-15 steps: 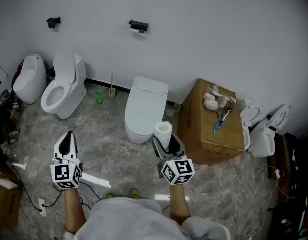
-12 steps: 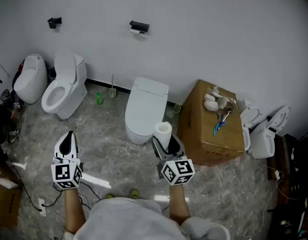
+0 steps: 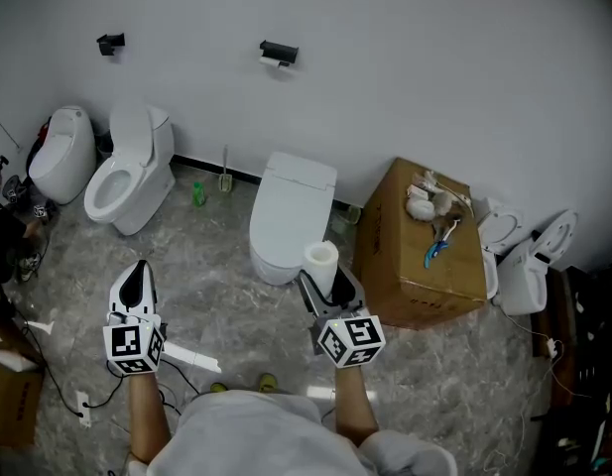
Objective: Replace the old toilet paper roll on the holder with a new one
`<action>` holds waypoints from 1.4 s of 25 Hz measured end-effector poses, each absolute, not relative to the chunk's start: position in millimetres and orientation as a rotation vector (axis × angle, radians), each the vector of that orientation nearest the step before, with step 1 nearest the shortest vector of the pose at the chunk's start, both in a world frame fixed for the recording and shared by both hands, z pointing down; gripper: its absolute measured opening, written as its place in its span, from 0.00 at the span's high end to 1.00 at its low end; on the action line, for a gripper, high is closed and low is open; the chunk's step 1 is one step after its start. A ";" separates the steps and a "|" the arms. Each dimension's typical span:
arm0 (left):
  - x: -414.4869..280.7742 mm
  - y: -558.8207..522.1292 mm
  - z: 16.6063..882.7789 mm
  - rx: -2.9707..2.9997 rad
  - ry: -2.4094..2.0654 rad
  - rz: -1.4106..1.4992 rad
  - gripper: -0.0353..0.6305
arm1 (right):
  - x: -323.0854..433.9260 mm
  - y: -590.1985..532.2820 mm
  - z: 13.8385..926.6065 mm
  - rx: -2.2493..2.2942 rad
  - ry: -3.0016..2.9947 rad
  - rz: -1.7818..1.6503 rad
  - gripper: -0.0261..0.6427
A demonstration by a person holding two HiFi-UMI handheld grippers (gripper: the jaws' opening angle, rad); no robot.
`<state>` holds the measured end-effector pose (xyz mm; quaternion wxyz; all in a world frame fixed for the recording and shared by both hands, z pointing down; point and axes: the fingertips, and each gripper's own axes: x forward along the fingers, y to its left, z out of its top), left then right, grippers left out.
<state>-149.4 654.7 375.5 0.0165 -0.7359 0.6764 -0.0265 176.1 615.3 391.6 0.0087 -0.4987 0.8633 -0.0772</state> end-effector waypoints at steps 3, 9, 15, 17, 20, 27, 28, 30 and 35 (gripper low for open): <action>-148.5 655.6 375.4 -2.285 2.110 -0.079 0.91 | 179.4 616.8 391.7 -1.560 2.688 -0.261 0.52; -142.2 654.9 375.6 -2.285 2.104 -0.082 0.91 | 183.1 620.1 391.5 -1.549 2.677 -0.281 0.52; -137.8 654.0 375.3 -2.307 2.081 -0.086 0.91 | 182.2 620.1 391.2 -1.550 2.690 -0.266 0.52; -137.2 653.4 374.9 -2.314 2.079 -0.085 0.89 | 181.6 619.5 391.1 -1.541 2.691 -0.273 0.52; -136.4 653.3 374.6 -2.321 2.079 -0.093 0.83 | 181.2 620.6 391.7 -1.522 2.695 -0.278 0.52; -138.6 652.8 380.1 -2.336 2.076 -0.108 0.77 | 182.4 622.0 393.4 -1.563 2.703 -0.252 0.52; -138.5 653.0 381.5 -2.339 2.076 -0.111 0.77 | 183.0 622.2 393.8 -1.568 2.699 -0.253 0.52; -139.0 652.5 382.7 -2.345 2.074 -0.114 0.76 | 183.8 621.9 394.7 -1.579 2.691 -0.259 0.52; -143.3 653.6 384.0 -2.353 2.072 -0.107 0.75 | 180.7 623.7 397.3 -1.587 2.691 -0.266 0.52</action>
